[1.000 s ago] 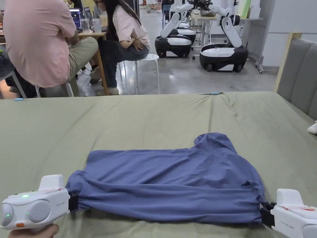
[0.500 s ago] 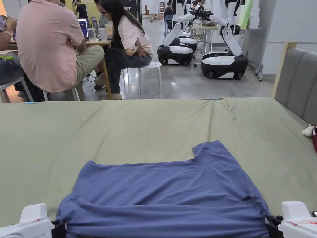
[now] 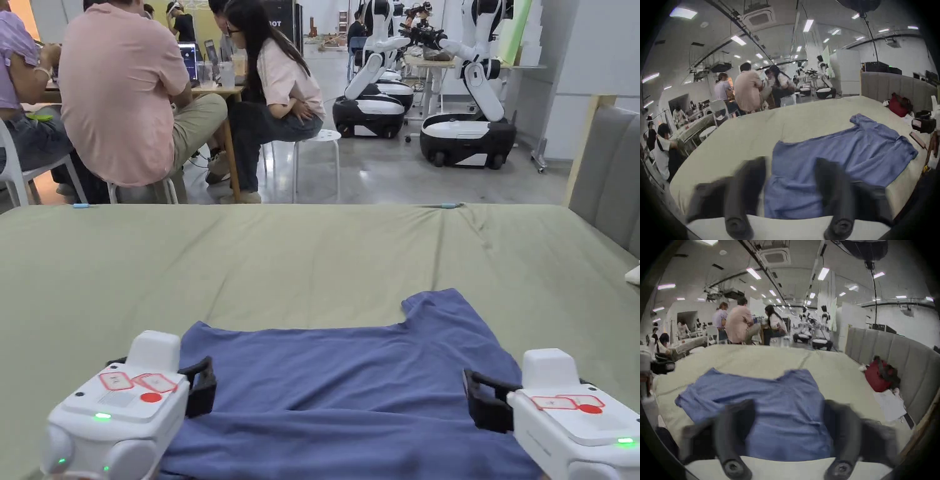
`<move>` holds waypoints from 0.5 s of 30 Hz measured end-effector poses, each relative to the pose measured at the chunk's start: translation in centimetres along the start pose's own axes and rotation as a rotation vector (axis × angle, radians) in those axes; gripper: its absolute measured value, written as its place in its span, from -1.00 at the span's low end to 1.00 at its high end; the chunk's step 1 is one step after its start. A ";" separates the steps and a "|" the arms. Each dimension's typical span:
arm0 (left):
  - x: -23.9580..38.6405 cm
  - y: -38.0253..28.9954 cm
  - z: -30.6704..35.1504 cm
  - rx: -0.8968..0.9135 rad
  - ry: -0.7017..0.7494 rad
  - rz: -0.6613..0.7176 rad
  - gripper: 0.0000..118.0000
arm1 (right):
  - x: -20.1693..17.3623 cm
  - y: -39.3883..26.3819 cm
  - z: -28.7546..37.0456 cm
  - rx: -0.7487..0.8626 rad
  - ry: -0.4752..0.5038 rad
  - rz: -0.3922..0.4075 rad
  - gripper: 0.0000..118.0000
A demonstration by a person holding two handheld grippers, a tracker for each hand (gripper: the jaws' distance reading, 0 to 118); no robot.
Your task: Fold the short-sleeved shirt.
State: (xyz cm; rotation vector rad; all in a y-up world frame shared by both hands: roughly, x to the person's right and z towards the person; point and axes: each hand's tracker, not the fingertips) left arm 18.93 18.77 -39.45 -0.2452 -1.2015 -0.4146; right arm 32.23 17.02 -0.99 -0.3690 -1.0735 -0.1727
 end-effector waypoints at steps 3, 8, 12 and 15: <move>0.7 -0.8 -0.4 0.011 -0.009 0.015 -1.00 | -1.6 0.2 -0.4 0.022 -0.032 0.030 -0.95; -1.4 -1.8 -2.4 -0.048 -0.019 0.080 -1.00 | -1.3 0.3 -2.2 0.010 -0.008 0.040 -1.00; -3.0 -1.6 -6.4 -0.108 0.000 0.112 -1.00 | -0.7 0.2 -4.7 -0.012 -0.006 0.038 -1.00; -3.9 -0.9 -10.8 -0.151 0.018 0.090 -1.00 | -0.4 0.1 -7.1 -0.049 -0.002 0.035 -1.00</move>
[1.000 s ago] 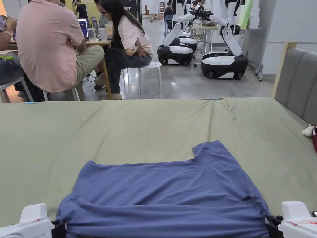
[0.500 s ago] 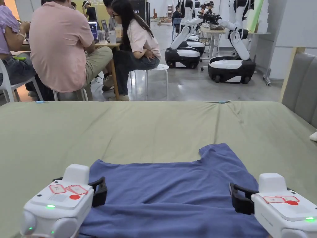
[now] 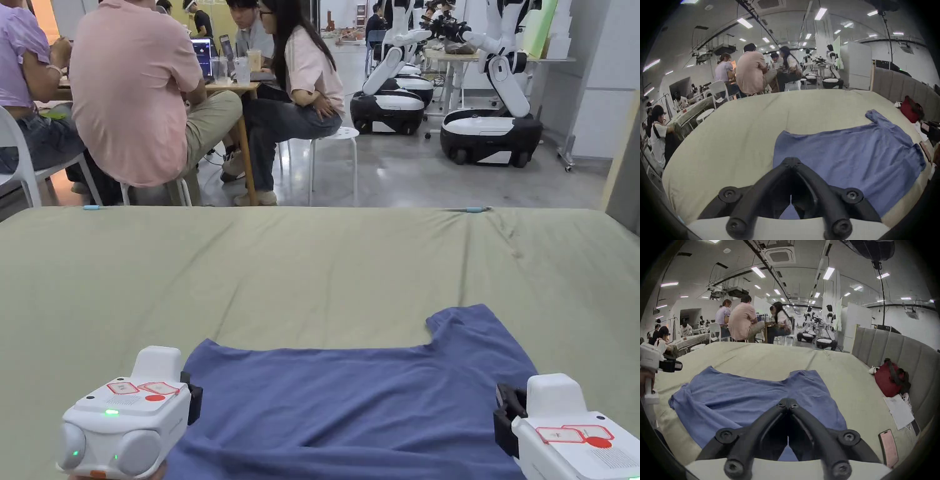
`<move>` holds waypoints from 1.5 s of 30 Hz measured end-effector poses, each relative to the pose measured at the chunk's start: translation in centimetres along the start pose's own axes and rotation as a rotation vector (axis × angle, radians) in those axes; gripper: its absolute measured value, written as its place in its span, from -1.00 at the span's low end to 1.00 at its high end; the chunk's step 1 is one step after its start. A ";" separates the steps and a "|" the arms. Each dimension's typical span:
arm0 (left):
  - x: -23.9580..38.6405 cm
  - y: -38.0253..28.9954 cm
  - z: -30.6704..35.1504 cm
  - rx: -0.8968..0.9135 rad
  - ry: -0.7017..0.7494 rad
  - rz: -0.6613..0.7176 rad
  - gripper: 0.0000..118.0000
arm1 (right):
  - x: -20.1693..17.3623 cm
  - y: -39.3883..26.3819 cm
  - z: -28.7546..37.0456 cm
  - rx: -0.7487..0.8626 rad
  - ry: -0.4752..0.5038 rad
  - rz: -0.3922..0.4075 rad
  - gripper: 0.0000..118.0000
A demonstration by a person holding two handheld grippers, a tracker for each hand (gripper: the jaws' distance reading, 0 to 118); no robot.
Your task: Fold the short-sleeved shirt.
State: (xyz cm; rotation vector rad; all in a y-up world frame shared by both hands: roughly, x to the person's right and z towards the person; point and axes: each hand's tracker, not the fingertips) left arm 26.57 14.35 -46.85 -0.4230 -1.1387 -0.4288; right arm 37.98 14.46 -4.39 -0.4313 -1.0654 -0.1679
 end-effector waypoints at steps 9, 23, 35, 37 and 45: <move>-1.1 5.0 -15.5 -0.148 0.051 -0.088 0.78 | 2.9 0.8 -7.0 -0.062 -0.021 0.001 -1.00; 1.6 6.4 -14.3 -0.136 -0.009 -0.134 -0.98 | 13.4 3.0 -23.6 -0.325 -0.162 -0.161 0.94; 0.2 7.5 -10.6 -0.098 -0.014 -0.107 -0.98 | 12.0 2.9 -22.2 -0.349 -0.129 -0.109 -1.00; -0.1 7.4 -8.4 -0.085 -0.024 -0.079 -0.98 | 12.1 4.4 -19.0 -0.274 -0.136 -0.098 -1.00; -1.9 4.0 3.4 -0.012 -0.056 0.018 -0.98 | 11.5 6.0 -3.0 -0.133 -0.110 -0.016 -1.00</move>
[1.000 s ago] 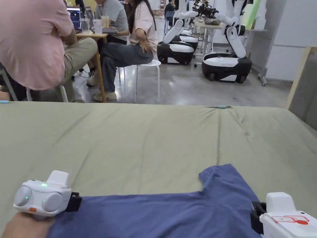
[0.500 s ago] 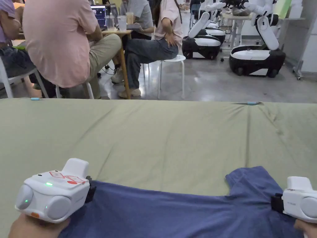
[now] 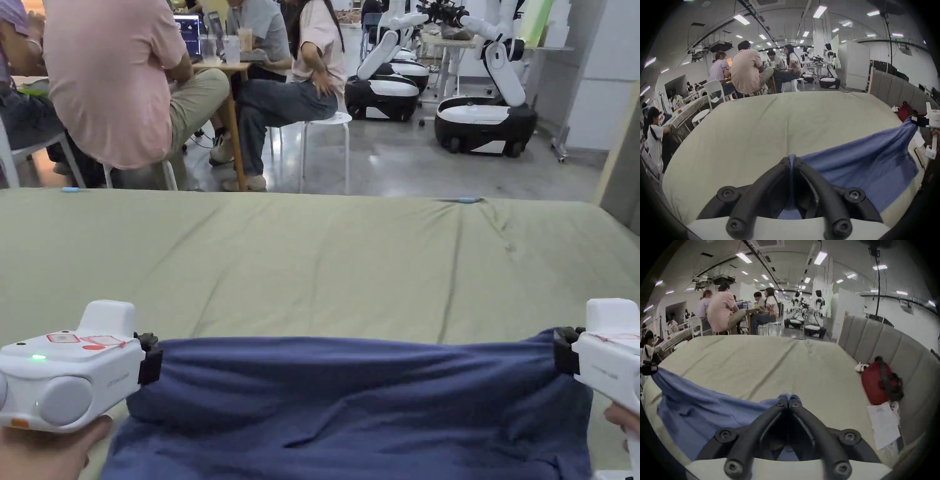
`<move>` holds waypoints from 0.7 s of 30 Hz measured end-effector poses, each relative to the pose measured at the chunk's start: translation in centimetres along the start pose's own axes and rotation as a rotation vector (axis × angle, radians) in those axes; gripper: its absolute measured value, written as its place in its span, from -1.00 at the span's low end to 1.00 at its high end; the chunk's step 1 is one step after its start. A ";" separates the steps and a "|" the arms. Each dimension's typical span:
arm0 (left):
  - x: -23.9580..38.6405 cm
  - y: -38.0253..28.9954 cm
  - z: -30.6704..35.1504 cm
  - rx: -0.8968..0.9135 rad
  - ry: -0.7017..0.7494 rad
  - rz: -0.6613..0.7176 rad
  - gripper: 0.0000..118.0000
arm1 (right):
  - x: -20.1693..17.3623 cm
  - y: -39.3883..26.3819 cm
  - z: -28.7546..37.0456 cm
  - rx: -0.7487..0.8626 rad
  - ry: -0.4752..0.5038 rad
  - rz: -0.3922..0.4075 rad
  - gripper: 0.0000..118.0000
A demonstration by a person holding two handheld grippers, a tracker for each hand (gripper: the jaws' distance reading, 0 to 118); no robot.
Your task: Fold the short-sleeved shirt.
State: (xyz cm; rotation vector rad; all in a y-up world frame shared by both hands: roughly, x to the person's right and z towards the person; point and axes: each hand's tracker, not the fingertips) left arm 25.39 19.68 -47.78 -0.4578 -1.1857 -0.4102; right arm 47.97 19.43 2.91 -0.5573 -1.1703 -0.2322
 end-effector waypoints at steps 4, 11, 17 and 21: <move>-1.3 -4.9 3.8 -0.032 -0.008 0.043 -0.98 | -0.7 -3.8 6.2 0.010 0.013 0.024 -1.00; -1.8 -12.6 4.1 -0.172 0.009 0.086 -0.98 | -3.4 -13.6 7.5 -0.140 0.006 0.039 -0.99; -1.2 -12.0 5.8 -0.103 0.014 0.134 0.11 | -3.3 -12.4 9.2 -0.097 -0.006 -0.074 0.31; 2.4 -8.1 7.6 0.063 -0.019 0.078 0.69 | -6.9 -7.4 12.2 0.089 0.035 -0.004 0.49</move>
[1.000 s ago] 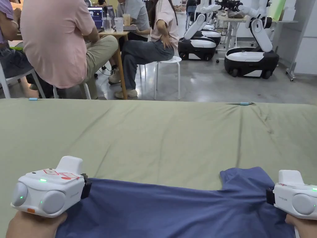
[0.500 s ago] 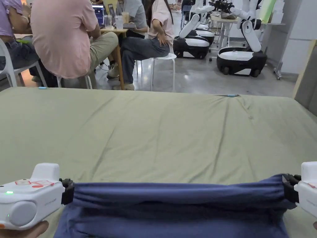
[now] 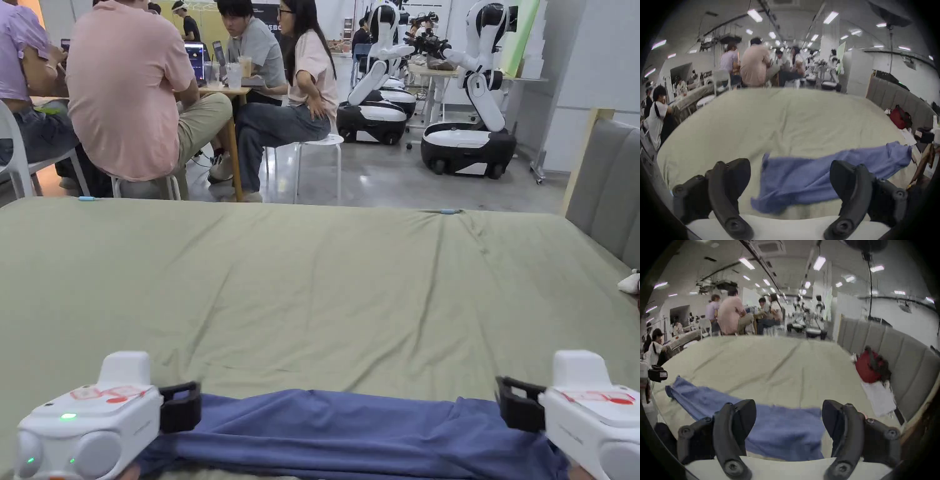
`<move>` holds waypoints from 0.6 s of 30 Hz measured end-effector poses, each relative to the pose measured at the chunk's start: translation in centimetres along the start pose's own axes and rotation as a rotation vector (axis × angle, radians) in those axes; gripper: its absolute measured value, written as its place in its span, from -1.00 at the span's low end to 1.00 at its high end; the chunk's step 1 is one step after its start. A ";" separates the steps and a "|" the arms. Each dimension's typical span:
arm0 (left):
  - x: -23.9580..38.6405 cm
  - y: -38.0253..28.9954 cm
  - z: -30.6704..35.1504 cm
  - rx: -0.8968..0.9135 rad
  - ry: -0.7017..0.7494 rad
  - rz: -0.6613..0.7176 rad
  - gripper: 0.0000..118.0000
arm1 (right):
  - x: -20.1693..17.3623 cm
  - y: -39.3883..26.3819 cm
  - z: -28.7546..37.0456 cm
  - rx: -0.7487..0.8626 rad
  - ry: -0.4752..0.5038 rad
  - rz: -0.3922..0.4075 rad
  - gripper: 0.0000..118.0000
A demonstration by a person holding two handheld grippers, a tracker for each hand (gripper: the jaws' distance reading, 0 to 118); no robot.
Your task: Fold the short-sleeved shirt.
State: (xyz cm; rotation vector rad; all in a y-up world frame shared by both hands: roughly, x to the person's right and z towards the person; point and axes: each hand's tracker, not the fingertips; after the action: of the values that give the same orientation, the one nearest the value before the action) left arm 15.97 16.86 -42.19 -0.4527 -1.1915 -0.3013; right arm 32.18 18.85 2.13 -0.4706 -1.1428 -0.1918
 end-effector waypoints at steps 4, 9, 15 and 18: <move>5.4 2.0 1.2 0.143 -0.019 -0.105 0.38 | -4.9 2.4 1.7 0.149 0.058 0.022 0.33; 8.6 1.9 1.5 0.199 -0.038 -0.220 -1.00 | -8.1 1.8 2.2 0.198 0.076 0.035 -0.82; 5.4 1.7 1.4 0.165 -0.075 -0.100 -1.00 | -9.0 1.3 2.1 0.206 0.090 0.046 -1.00; 0.4 1.1 0.1 0.096 -0.064 0.076 -0.49 | -9.6 1.5 1.9 0.202 0.103 0.047 -1.00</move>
State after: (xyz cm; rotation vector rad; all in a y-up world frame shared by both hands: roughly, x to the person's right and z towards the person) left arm 16.55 17.92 -42.00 -0.4253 -1.2423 -0.1642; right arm 27.23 20.14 -6.29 -0.3047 -1.0371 -0.0582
